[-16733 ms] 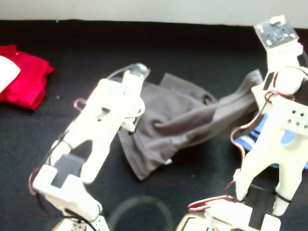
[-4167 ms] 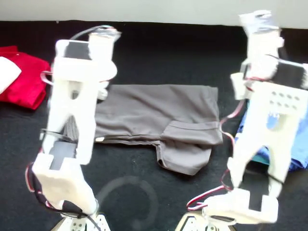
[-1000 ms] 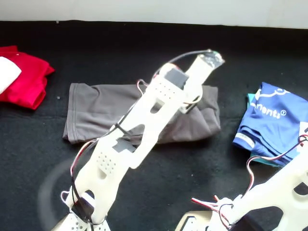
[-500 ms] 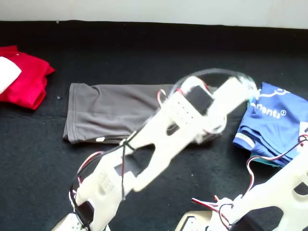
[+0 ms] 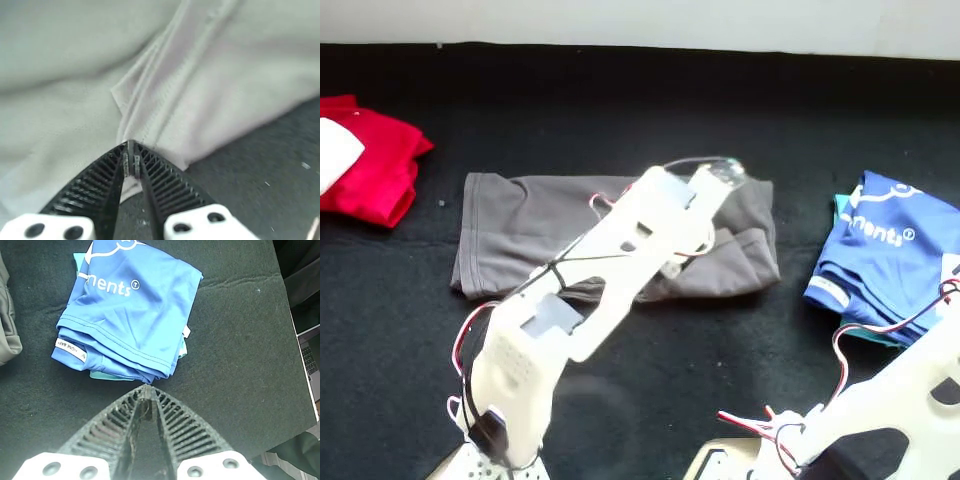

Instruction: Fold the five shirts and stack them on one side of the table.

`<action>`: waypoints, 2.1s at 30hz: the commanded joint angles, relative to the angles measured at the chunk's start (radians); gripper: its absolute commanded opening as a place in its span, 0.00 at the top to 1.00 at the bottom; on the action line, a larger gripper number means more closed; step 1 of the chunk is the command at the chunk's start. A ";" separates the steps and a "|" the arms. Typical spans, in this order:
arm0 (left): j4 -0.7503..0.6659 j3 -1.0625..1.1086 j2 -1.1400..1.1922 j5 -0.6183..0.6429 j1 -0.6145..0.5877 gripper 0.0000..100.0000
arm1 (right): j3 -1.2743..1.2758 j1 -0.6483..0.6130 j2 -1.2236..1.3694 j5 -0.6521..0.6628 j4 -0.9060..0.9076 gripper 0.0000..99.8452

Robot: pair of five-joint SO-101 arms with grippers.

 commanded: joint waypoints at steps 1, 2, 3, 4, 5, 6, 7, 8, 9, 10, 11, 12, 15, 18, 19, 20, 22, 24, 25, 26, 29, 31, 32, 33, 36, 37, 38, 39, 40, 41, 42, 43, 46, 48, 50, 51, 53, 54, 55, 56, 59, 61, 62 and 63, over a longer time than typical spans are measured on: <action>-0.032 0.041 -0.062 0.008 -0.010 0.99 | 0.002 -0.002 -0.016 0.014 0.007 0.99; -0.031 0.041 -0.068 0.008 -0.012 0.99 | 0.002 -0.002 -0.018 0.014 0.007 0.99; -0.031 0.039 -0.073 0.008 -0.013 0.99 | 0.001 -0.002 -0.018 0.014 0.007 0.99; -0.031 0.033 -0.076 0.009 -0.018 0.99 | 0.001 -0.002 -0.018 0.014 0.007 0.99; -0.028 0.005 -0.082 0.009 -0.028 0.99 | -0.002 -0.002 -0.018 0.014 0.007 0.99; -0.003 -0.027 -0.096 0.011 -0.041 0.99 | -0.004 -0.002 -0.018 0.014 0.007 0.99; 0.025 -0.062 -0.105 0.020 -0.054 0.99 | -0.005 -0.002 -0.018 0.014 0.007 0.99; 0.049 -0.099 -0.117 0.041 -0.068 0.99 | -0.005 -0.002 -0.018 0.014 0.007 0.99; 0.075 -0.139 -0.131 0.066 -0.085 0.98 | -0.005 -0.002 -0.018 0.014 0.008 0.99; 0.103 -0.176 -0.142 0.089 -0.104 0.97 | -0.005 -0.001 -0.018 0.014 0.008 0.99; 0.141 -0.216 -0.151 0.115 -0.131 0.95 | -0.005 -0.001 -0.018 0.014 0.008 0.99; 0.184 -0.254 -0.163 0.143 -0.159 0.92 | -0.005 -0.001 -0.018 0.014 0.008 0.99; 0.322 -0.346 -0.183 0.226 -0.277 0.87 | -0.005 -0.001 -0.018 0.014 0.008 0.99; 0.423 -0.383 -0.185 0.230 -0.423 0.85 | -0.005 -0.001 -0.018 0.014 0.008 0.99; 0.439 -0.383 -0.183 0.230 -0.478 0.85 | -0.005 -0.001 -0.018 0.014 0.008 0.99; 0.445 -0.381 -0.182 0.230 -0.535 0.84 | -0.005 -0.001 -0.018 0.014 0.008 0.99; 0.440 -0.380 -0.180 0.229 -0.651 0.81 | -0.005 -0.001 -0.018 0.014 0.008 0.99; 0.425 -0.378 -0.166 0.229 -0.746 0.77 | 0.001 -0.001 -0.018 0.014 0.008 0.99; 0.411 -0.380 -0.150 0.229 -0.783 0.77 | 0.001 -0.001 -0.018 0.014 0.008 0.99; 0.400 -0.384 -0.122 0.227 -0.812 0.76 | 0.002 -0.001 -0.018 0.014 0.008 0.99; 0.356 -0.384 -0.013 0.172 -0.875 0.76 | 0.002 -0.001 -0.018 0.014 0.008 0.99; 0.316 -0.387 0.065 0.169 -0.900 0.76 | 0.002 -0.001 -0.018 0.014 0.008 0.99; 0.299 -0.398 0.099 0.167 -0.906 0.76 | 0.002 -0.001 -0.018 0.014 0.008 0.99; 0.293 -0.417 0.131 0.167 -0.909 0.76 | 0.002 -0.001 -0.018 0.014 0.008 0.99; 0.292 -0.484 0.216 0.167 -0.905 0.76 | 0.002 -0.001 -0.018 0.014 0.008 0.99; 0.296 -0.504 0.242 0.167 -0.897 0.76 | 0.002 -0.001 -0.018 0.014 0.008 0.99; 0.307 -0.522 0.265 0.167 -0.894 0.76 | 0.002 -0.001 -0.018 0.014 0.008 0.99; 0.311 -0.538 0.289 0.167 -0.892 0.76 | 0.002 -0.001 -0.018 0.014 0.008 0.99; 0.311 -0.547 0.315 0.167 -0.892 0.77 | 0.002 -0.001 -0.018 0.014 0.008 0.99; 0.311 -0.558 0.344 0.167 -0.892 0.78 | 0.001 -0.001 -0.018 0.014 0.008 0.99; 0.311 -0.562 0.369 0.166 -0.894 0.79 | -0.001 -0.001 -0.018 0.014 0.008 0.99; 0.311 -0.562 0.392 0.166 -0.895 0.80 | -0.002 -0.001 -0.018 0.014 0.008 0.99; 0.338 -0.598 0.420 0.166 -0.894 0.88 | -0.005 -0.001 -0.018 0.014 0.008 0.99; 0.376 -0.630 0.423 0.166 -0.888 0.95 | -0.005 -0.001 -0.018 0.014 0.008 0.99; 0.407 -0.670 0.417 0.166 -0.881 1.00 | -0.005 -0.001 -0.018 0.014 0.008 0.99; 0.431 -0.700 0.415 0.166 -0.881 0.99 | -0.005 -0.001 -0.018 0.014 0.008 0.99; 0.483 -0.786 0.403 0.166 -0.881 0.99 | -0.005 -0.001 -0.018 0.014 0.008 0.99; 0.505 -0.826 0.395 0.167 -0.878 0.99 | -0.005 -0.001 -0.018 0.014 0.008 0.99; 0.514 -0.855 0.383 0.170 -0.872 0.99 | -0.004 -0.001 -0.018 0.014 0.008 0.99; 0.517 -0.872 0.364 0.172 -0.863 0.99 | -0.004 -0.002 -0.018 0.014 0.008 0.99; 0.520 -0.874 0.274 0.173 -0.820 0.99 | -0.004 -0.007 -0.018 0.012 0.008 0.99; 0.520 -0.840 0.199 0.173 -0.780 0.99 | 0.002 -0.008 -0.018 0.012 0.008 0.99; 0.520 -0.812 0.156 0.173 -0.757 0.99 | 0.002 -0.008 -0.018 0.009 0.008 0.99; 0.520 -0.773 0.110 0.173 -0.733 0.99 | 0.002 -0.008 -0.018 0.008 0.008 0.99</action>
